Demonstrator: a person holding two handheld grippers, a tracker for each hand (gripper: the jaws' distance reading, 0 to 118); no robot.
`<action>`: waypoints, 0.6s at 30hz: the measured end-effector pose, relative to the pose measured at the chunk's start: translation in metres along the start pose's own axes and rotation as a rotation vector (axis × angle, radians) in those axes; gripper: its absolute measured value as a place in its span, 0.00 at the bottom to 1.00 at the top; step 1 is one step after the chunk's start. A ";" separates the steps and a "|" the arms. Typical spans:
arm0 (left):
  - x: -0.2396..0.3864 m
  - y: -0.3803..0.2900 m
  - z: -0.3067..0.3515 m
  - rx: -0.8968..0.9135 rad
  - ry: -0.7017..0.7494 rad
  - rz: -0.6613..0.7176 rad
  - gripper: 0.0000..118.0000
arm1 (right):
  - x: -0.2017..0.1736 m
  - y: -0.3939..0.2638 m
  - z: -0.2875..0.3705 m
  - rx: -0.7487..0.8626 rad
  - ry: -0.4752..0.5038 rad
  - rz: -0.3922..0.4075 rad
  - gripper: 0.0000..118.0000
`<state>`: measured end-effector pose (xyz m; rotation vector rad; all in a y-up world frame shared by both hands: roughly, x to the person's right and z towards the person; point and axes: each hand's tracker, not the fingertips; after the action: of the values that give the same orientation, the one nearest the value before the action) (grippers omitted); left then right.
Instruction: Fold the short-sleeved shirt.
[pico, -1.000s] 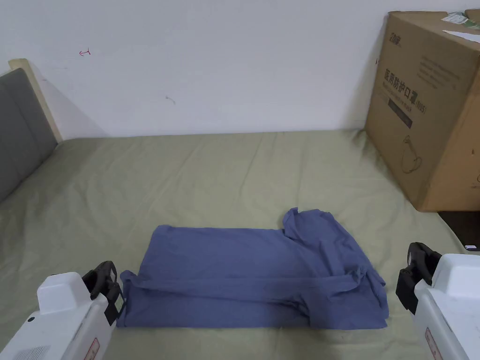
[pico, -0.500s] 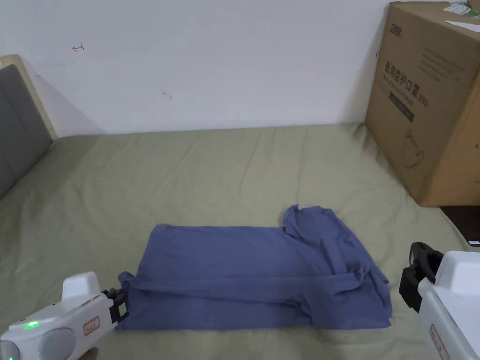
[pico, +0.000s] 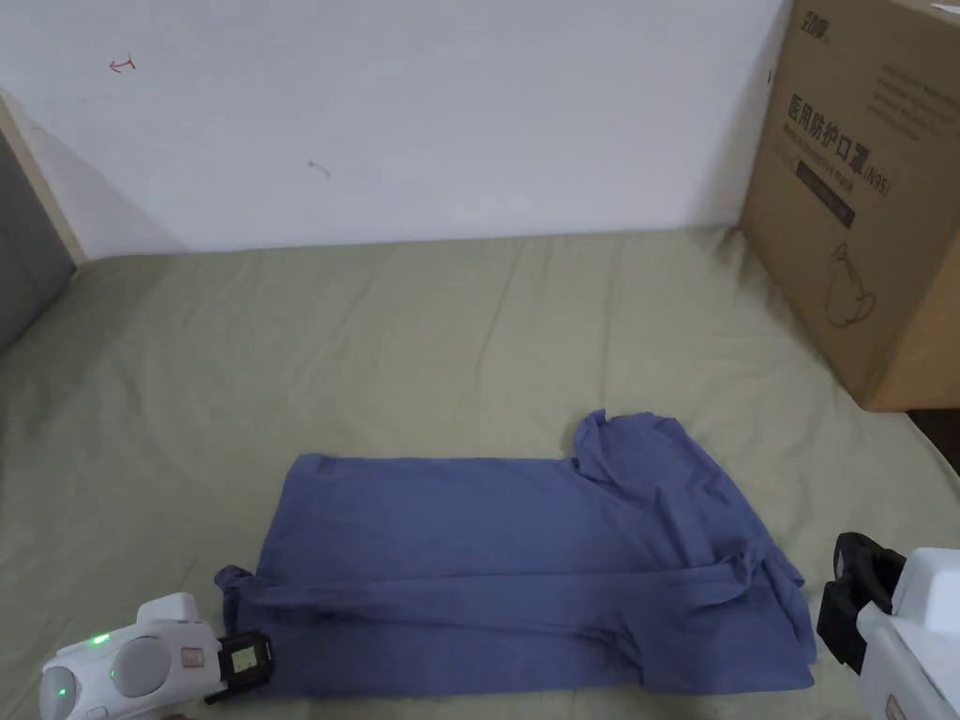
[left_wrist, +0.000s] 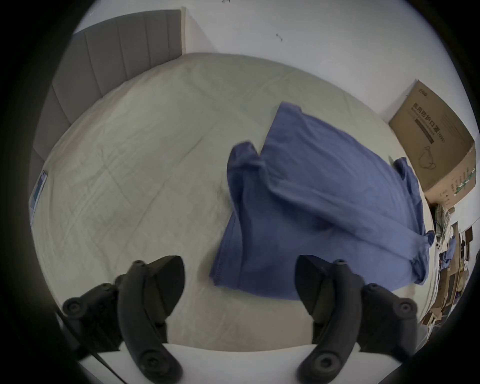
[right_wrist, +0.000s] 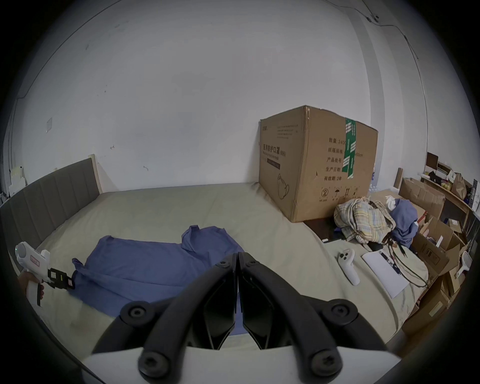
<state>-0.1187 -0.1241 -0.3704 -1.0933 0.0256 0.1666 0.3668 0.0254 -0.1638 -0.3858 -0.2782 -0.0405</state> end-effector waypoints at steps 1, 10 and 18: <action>0.002 -0.003 -0.002 -0.019 -0.003 -0.010 0.69 | 0.000 -0.001 -0.004 -0.011 0.000 -0.002 0.01; 0.011 -0.013 -0.006 0.009 -0.032 -0.069 0.10 | 0.014 -0.023 -0.042 -0.114 -0.017 -0.027 0.03; 0.010 -0.012 0.032 0.099 -0.143 -0.072 0.09 | 0.049 -0.084 -0.140 -0.487 0.015 -0.175 0.83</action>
<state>-0.1091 -0.1001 -0.3461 -0.9798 -0.1325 0.1765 0.4422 -0.1042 -0.2442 -0.8433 -0.2856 -0.2867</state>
